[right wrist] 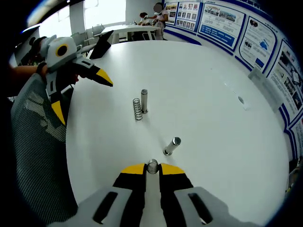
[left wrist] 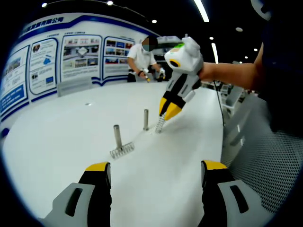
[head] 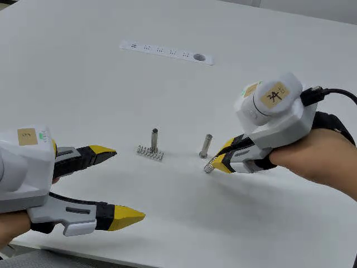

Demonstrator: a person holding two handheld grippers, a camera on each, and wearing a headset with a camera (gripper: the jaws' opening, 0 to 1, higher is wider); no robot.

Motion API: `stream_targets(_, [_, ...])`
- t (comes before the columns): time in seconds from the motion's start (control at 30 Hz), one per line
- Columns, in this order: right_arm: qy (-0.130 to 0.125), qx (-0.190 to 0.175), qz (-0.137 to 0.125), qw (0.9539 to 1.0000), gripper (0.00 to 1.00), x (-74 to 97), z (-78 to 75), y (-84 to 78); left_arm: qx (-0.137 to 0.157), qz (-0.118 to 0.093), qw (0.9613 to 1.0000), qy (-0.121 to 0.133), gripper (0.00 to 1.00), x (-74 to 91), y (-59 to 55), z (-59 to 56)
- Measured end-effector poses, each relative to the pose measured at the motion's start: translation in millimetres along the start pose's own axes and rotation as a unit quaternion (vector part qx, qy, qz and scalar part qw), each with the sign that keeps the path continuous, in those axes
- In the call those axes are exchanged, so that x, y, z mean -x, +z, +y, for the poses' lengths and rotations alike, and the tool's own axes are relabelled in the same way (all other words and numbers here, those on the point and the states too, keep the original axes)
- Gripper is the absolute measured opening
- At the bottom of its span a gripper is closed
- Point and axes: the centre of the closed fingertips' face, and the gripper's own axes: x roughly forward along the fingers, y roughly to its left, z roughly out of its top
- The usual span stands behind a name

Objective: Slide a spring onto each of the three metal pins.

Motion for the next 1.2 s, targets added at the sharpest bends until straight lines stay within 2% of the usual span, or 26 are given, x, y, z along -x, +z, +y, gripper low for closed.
stream_targets(0.33, [0.005,-0.007,-0.002,1.0,0.12,8.2,3.7,5.1,0.0,0.001,1.0,0.0,0.79,0.1,-0.3,0.4])
stream_targets(0.5, [0.016,-0.019,-0.007,0.9997,0.12,18.5,5.8,11.7,-0.001,0.0,1.0,0.001,0.79,0.4,0.3,0.3])
stream_targets(0.73, [0.018,-0.011,0.002,0.9998,0.12,35.7,2.3,20.9,-0.001,-0.002,1.0,0.001,0.79,0.7,0.9,0.5])
stream_targets(0.93, [0.01,0.005,0.007,0.9999,0.12,47.2,-8.5,32.7,-0.002,-0.002,1.0,0.002,0.79,1.1,1.3,0.6])
stream_targets(1.2, [0.0,0.02,0.006,0.9998,0.12,46.9,-26.7,48.7,-0.002,-0.003,1.0,0.002,0.79,1.4,1.9,0.4])
